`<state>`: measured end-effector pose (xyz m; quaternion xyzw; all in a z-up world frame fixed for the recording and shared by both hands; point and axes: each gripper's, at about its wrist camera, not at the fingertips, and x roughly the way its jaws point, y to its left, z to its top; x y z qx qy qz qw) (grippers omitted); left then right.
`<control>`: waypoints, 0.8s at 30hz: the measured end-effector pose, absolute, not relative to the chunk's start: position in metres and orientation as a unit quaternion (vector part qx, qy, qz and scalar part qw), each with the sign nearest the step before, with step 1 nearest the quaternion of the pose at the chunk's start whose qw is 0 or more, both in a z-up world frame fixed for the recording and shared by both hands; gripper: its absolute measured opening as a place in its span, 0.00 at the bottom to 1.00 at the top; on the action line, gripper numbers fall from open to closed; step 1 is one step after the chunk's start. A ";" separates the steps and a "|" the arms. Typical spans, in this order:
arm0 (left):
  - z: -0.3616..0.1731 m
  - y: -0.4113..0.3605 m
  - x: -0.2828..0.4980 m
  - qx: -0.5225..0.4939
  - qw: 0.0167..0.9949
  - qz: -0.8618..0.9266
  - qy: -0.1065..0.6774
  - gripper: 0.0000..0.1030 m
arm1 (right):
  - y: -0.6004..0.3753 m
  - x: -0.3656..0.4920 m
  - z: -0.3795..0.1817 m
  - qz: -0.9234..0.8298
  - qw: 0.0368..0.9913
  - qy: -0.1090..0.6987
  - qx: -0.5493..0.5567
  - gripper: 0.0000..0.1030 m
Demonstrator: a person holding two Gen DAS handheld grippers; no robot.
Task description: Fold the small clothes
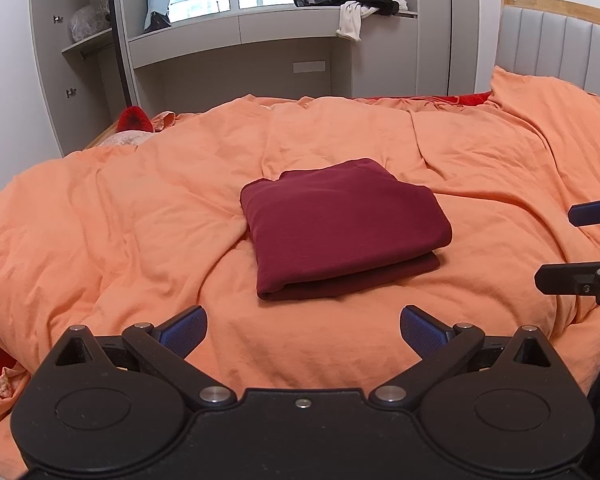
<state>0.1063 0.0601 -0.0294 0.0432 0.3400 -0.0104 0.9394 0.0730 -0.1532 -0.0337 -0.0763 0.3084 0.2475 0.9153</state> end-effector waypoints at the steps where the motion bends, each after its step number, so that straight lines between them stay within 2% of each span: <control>1: -0.029 0.060 0.106 0.044 0.939 -0.010 0.340 1.00 | -0.153 0.073 -0.033 0.248 0.915 0.308 -0.077 1.00; 24: -0.027 0.060 0.106 0.036 0.939 -0.010 0.341 1.00 | -0.151 0.074 -0.030 0.252 0.916 0.302 -0.079 1.00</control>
